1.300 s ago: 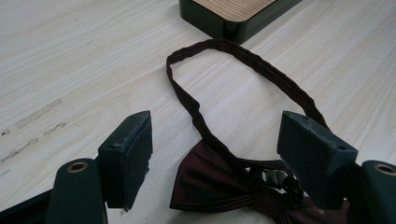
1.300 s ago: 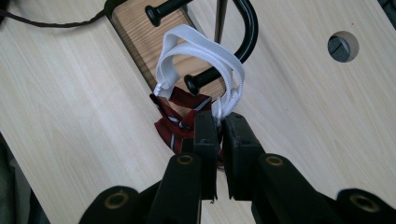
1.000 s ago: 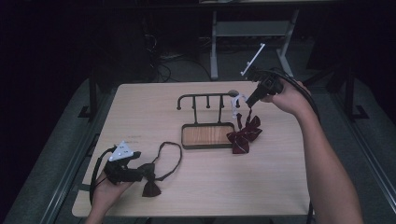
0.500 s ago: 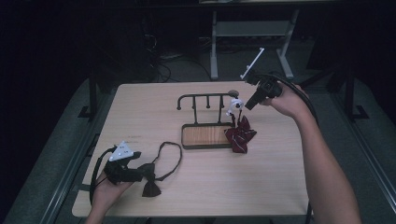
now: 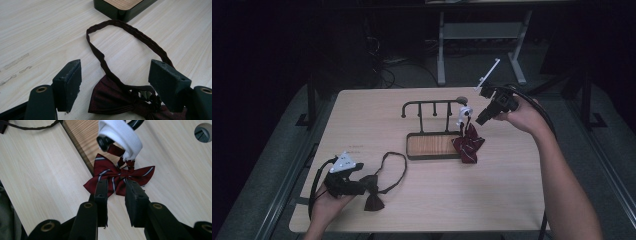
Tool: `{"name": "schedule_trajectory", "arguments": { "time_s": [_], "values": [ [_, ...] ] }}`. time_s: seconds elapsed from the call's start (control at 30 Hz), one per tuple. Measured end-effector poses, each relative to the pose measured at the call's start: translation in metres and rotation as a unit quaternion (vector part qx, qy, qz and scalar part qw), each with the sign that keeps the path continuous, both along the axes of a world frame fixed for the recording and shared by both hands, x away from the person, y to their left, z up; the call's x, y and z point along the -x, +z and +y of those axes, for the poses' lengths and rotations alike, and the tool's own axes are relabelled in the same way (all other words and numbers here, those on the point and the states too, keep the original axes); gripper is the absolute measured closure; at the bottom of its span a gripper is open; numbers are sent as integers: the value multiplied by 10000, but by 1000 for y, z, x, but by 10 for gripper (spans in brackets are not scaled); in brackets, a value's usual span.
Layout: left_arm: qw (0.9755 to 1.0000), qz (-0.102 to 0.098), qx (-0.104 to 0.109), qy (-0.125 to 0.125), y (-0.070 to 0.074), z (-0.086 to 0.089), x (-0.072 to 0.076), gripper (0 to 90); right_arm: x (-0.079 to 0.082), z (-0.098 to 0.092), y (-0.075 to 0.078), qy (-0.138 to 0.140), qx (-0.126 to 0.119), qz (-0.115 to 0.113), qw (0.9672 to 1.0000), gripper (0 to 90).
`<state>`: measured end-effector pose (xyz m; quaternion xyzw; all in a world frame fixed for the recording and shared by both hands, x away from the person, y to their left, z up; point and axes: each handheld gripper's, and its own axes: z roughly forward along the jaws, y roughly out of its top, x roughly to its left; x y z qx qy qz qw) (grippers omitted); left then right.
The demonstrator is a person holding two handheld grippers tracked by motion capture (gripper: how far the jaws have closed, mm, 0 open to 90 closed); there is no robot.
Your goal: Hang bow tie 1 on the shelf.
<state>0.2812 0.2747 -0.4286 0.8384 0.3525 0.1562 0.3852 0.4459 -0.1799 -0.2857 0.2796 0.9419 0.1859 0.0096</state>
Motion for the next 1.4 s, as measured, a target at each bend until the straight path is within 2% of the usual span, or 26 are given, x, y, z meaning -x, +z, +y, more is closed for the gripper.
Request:
{"name": "schedule_trajectory", "arguments": {
  "time_s": [0.33, 1.17, 1.4],
  "values": [
    [10000, 12, -2, -4, 0, 0, 0, 269, 13, -4, -7, 107, -220, -4, 9997, 683],
    [10000, 22, -19, -17, -1, -1, 0, 269, 33, -9, -27, 264, -360, 47, 9990, 630],
    [10000, 27, -38, -21, -2, -1, -1, 268, 40, -12, -36, 293, -400, 113, 9987, 621]
  ]
}}
